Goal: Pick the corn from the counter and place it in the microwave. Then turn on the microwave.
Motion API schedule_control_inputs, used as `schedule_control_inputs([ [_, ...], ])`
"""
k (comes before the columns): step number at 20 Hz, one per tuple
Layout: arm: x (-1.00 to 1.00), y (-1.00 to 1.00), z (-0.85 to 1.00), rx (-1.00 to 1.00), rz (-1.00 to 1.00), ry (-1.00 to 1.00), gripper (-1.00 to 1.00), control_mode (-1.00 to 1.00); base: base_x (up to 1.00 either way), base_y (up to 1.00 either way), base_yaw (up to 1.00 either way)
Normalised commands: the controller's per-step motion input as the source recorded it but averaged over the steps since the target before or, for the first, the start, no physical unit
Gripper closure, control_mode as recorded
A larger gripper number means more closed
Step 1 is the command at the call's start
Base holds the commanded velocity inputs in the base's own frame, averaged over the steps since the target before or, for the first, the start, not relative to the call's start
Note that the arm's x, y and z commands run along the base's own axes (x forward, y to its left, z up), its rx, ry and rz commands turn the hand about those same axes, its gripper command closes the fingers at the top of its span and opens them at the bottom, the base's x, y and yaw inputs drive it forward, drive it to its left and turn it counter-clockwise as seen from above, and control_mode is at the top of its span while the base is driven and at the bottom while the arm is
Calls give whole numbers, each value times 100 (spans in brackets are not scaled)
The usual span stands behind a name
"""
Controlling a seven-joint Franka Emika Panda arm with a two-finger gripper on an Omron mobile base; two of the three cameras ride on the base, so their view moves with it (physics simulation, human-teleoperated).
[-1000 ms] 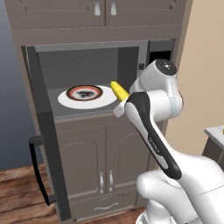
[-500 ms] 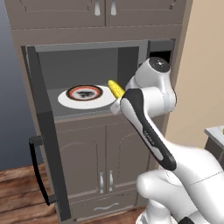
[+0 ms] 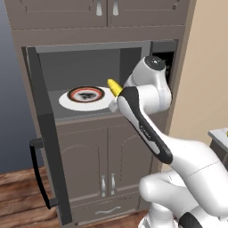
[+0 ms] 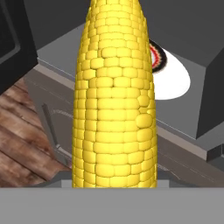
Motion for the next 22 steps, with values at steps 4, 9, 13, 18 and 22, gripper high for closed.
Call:
schedule_control_inputs([
  [4, 7, 12, -4, 0, -2, -2, 100, -100, 0, 0, 0],
  [9, 15, 17, 0, 0, -4, -1, 100, -100, 0, 0, 0],
  [13, 13, 13, 0, 0, -6, -5, 100, -100, 0, 0, 0],
  [18, 14, 12, 0, -1, -6, -5, 100, -100, 0, 0, 0],
  [22, 16, 12, 0, -1, -6, -4, 100, -100, 0, 0, 0],
])
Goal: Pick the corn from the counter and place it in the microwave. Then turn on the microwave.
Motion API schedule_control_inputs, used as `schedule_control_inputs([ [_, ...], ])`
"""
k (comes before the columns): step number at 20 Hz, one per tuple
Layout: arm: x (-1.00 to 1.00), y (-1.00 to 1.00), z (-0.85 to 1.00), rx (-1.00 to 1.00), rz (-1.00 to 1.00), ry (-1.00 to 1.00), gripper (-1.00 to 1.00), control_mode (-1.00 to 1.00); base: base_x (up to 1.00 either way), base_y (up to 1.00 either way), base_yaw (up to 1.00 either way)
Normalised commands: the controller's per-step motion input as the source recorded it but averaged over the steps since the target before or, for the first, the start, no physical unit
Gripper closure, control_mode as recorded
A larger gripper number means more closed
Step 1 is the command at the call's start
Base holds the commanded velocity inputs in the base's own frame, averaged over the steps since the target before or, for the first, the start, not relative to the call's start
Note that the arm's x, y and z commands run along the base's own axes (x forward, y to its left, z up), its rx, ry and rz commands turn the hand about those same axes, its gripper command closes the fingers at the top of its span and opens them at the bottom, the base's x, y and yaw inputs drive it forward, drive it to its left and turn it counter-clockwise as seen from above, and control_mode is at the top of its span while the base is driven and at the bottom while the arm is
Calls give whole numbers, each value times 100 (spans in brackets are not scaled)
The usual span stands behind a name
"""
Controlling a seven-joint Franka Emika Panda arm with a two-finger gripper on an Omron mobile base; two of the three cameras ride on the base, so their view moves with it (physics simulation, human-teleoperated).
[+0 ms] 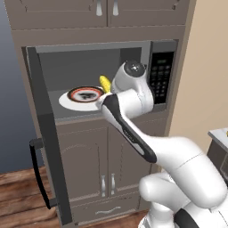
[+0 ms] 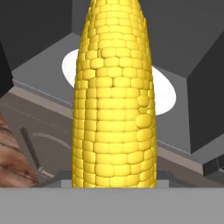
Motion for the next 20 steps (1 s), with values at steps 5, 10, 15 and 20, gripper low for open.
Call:
schedule_control_inputs([
  [5, 19, 16, 0, -2, -6, -5, 100, -100, 0, 0, 0],
  [10, 19, 13, 0, -1, -5, -4, 100, -100, 0, 0, 0],
  [15, 24, 10, 0, 0, -5, 0, 100, -100, 0, 0, 0],
  [20, 25, 8, 0, 0, -4, 1, 100, -100, 0, 0, 0],
])
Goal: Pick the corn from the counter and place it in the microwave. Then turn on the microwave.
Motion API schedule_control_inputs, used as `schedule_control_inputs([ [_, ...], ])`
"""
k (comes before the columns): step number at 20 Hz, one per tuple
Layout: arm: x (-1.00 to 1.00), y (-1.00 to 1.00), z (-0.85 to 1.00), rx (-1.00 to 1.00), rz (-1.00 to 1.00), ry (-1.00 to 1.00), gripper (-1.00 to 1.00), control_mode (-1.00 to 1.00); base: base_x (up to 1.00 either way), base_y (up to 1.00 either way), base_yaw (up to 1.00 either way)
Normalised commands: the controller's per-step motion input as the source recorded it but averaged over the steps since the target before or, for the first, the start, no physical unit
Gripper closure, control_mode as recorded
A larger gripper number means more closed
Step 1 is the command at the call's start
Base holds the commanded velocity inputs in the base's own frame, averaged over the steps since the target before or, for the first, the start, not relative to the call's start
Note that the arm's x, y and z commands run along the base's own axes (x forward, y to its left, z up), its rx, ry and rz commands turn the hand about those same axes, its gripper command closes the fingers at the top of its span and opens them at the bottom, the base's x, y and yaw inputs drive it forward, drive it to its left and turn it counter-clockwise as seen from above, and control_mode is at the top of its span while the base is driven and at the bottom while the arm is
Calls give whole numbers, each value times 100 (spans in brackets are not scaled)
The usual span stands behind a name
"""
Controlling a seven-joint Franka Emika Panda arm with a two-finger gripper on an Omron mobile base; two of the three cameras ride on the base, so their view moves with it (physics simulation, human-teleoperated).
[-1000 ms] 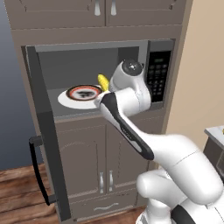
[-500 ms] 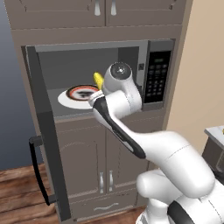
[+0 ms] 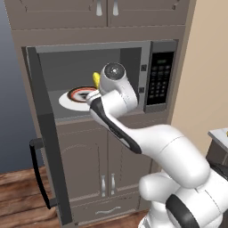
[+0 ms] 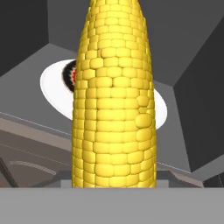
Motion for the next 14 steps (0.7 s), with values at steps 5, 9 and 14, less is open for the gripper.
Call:
schedule_control_inputs([
  [5, 21, 4, 0, 0, -4, 0, 100, -100, 0, 0, 0],
  [9, 20, 2, 0, 0, -3, 0, 100, -100, 0, 0, 0],
  [14, 19, 5, -1, 0, -2, 0, 100, -100, 0, 0, 0],
])
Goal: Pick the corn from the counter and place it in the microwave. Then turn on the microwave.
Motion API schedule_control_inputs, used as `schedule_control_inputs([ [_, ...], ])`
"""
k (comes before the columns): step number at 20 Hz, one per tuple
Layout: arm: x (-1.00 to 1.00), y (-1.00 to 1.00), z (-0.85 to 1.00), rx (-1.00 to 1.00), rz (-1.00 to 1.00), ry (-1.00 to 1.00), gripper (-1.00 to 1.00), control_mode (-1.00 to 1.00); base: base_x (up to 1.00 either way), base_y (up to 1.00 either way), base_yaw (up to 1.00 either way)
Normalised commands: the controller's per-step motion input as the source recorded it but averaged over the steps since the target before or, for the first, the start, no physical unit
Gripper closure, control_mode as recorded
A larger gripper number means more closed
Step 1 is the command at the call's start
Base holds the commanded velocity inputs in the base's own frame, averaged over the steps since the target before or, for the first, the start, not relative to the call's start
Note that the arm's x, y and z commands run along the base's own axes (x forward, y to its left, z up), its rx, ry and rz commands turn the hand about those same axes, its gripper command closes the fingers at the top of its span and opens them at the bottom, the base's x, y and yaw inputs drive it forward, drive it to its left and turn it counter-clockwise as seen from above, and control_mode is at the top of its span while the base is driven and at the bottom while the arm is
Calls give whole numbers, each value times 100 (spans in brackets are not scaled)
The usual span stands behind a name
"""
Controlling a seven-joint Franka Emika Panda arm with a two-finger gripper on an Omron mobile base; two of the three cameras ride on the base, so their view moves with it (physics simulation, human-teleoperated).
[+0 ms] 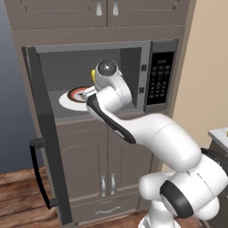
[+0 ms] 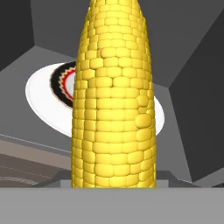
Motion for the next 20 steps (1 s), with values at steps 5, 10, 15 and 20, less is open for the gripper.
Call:
schedule_control_inputs([
  [5, 20, 7, -3, 0, -1, 0, 100, -100, 0, 0, 0],
  [10, 19, 5, -4, 0, -1, 0, 100, -100, 0, 0, 0],
  [15, 18, 4, -5, 0, -1, 0, 100, -100, 0, 0, 0],
  [20, 19, 8, -9, 0, -1, 0, 100, -100, 0, 0, 0],
])
